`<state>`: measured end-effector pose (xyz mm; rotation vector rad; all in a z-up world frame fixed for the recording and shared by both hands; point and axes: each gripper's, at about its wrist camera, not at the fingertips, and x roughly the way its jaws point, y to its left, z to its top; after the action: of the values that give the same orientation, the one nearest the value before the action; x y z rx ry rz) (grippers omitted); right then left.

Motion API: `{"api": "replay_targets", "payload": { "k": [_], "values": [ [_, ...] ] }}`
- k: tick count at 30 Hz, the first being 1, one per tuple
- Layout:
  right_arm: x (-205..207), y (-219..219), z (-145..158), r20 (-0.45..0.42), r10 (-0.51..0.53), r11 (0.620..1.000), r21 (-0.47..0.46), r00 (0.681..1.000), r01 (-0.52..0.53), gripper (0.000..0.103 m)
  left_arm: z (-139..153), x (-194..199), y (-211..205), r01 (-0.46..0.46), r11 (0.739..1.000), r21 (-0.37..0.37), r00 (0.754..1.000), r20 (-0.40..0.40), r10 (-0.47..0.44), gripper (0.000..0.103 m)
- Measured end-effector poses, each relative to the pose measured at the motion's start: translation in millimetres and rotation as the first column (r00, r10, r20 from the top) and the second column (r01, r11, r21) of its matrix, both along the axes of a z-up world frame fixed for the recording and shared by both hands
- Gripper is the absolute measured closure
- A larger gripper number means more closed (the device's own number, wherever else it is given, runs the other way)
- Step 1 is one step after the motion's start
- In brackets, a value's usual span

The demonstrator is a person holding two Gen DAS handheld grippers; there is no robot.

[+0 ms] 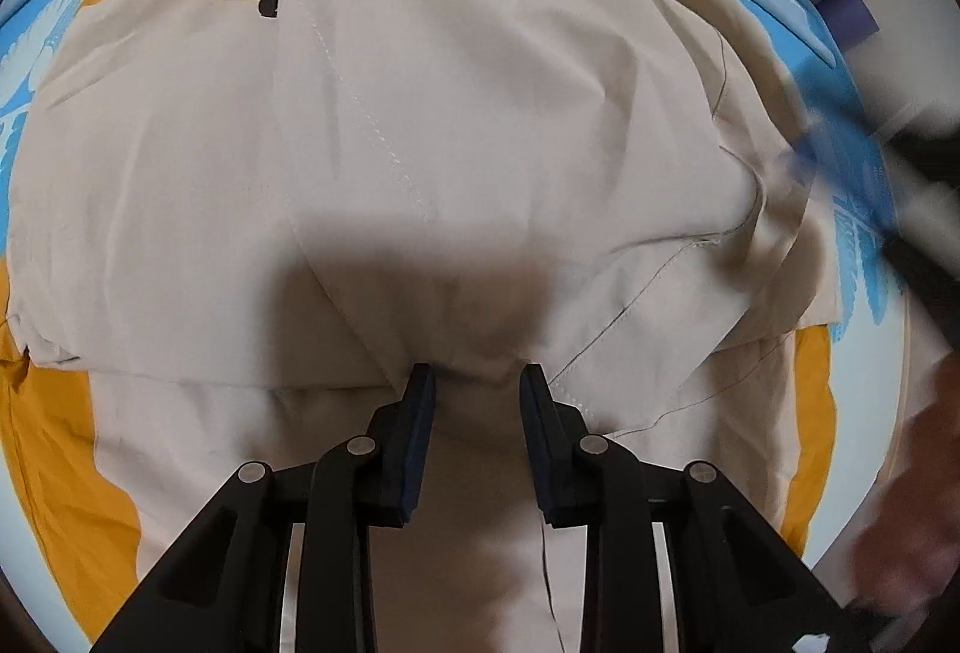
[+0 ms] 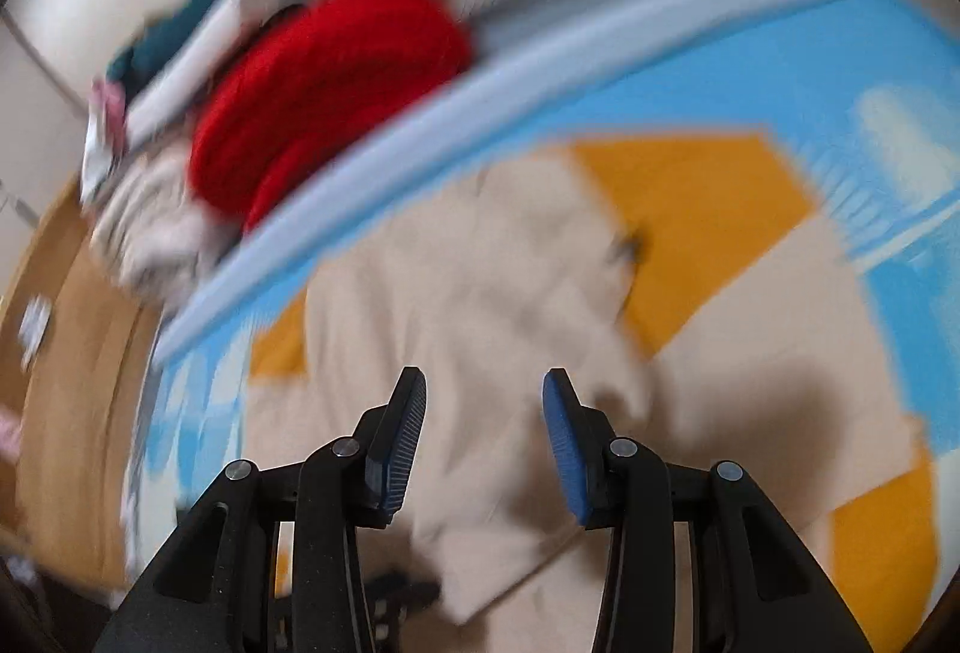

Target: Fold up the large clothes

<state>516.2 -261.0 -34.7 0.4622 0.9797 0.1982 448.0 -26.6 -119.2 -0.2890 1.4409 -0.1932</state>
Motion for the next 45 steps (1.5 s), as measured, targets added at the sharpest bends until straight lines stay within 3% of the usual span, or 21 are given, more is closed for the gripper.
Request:
{"api": "replay_targets", "payload": {
  "k": [2, 4, 6, 9, 11, 14, 17, 22, 26, 29, 31, 33, 36, 38, 41, 42, 43, 44, 45],
  "values": [
    [8, 7, -50, -0.246, 0.029, 0.998, -0.050, 0.969, -0.043, 0.060, 5, -5, 1, -0.004, 1.000, -0.004, 1.000, 0.008, 0.004, 0.077],
    [4, -2, -74, -0.316, -0.014, 0.999, -0.036, 0.949, 0.002, 0.060, 16, -6, 14, -0.015, 1.000, -0.011, 0.999, 0.031, 0.015, 0.077],
    [2, -5, -67, -0.307, -0.030, 0.999, -0.027, 0.951, 0.023, 0.060, 29, -8, 19, -0.021, 1.000, -0.016, 0.998, 0.066, 0.022, 0.077],
    [-5, 1, -16, -0.138, -0.018, 0.997, -0.075, 0.990, 0.008, 0.060, 54, -15, 28, -0.033, 0.999, -0.017, 0.988, 0.152, 0.036, 0.077],
    [-15, 3, 21, 0.004, -0.015, 0.997, -0.082, 1.000, 0.015, 0.061, 70, -22, 33, -0.046, 0.999, -0.005, 0.976, 0.212, 0.046, 0.077],
    [-37, 6, 71, 0.183, -0.021, 0.990, -0.135, 0.983, 0.046, 0.060, 98, -42, 45, -0.053, 0.998, 0.041, 0.951, 0.307, 0.038, 0.078],
    [-64, 8, 107, 0.291, -0.024, 0.976, -0.202, 0.956, 0.087, 0.060, 115, -60, 54, -0.051, 0.996, 0.073, 0.936, 0.351, 0.022, 0.078],
    [-112, 6, 153, 0.368, -0.004, 0.963, -0.250, 0.930, 0.103, 0.061, 140, -94, 57, -0.031, 0.997, 0.077, 0.915, 0.404, -0.003, 0.078],
    [-171, 4, 193, 0.452, 0.029, 0.959, -0.265, 0.892, 0.103, 0.084, 161, -134, 55, -0.009, 0.993, 0.119, 0.878, 0.477, -0.050, 0.078],
    [-218, -8, 217, 0.491, -0.011, 0.957, -0.247, 0.871, 0.151, 0.086, 172, -176, 63, -0.011, 0.989, 0.149, 0.859, 0.508, -0.066, 0.078],
    [-252, -22, 224, 0.500, -0.041, 0.961, -0.217, 0.865, 0.172, 0.086, 174, -202, 66, 0.007, 0.986, 0.168, 0.862, 0.499, -0.091, 0.083],
    [-288, -38, 225, 0.501, -0.053, 0.962, -0.206, 0.864, 0.178, 0.086, 176, -227, 69, 0.037, 0.982, 0.183, 0.865, 0.486, -0.123, 0.093],
    [-342, -68, 215, 0.485, -0.045, 0.948, -0.256, 0.874, 0.191, 0.085, 185, -273, 83, 0.061, 0.976, 0.210, 0.845, 0.510, -0.163, 0.093],
    [-371, -94, 198, 0.435, -0.070, 0.936, -0.284, 0.898, 0.210, 0.083, 183, -303, 104, 0.044, 0.976, 0.214, 0.840, 0.522, -0.152, 0.093],
    [-397, -131, 156, 0.351, -0.137, 0.935, -0.262, 0.926, 0.238, 0.076, 165, -327, 140, -0.036, 0.989, 0.145, 0.863, 0.504, -0.042, 0.093],
    [-399, -139, 140, 0.337, -0.156, 0.934, -0.255, 0.929, 0.249, 0.075, 148, -337, 159, -0.100, 0.990, 0.099, 0.870, 0.491, 0.039, 0.093],
    [-405, -149, 116, 0.300, -0.184, 0.930, -0.257, 0.936, 0.264, 0.075, 131, -342, 172, -0.150, 0.986, 0.074, 0.884, 0.456, 0.100, 0.093],
    [-408, -158, 93, 0.243, -0.207, 0.924, -0.271, 0.948, 0.271, 0.075, 117, -342, 181, -0.205, 0.976, 0.071, 0.911, 0.379, 0.164, 0.096],
    [-408, -165, 80, 0.183, -0.228, 0.921, -0.278, 0.956, 0.273, 0.075, 99, -344, 199, -0.292, 0.956, 0.016, 0.918, 0.285, 0.276, 0.097]
  ]
}}
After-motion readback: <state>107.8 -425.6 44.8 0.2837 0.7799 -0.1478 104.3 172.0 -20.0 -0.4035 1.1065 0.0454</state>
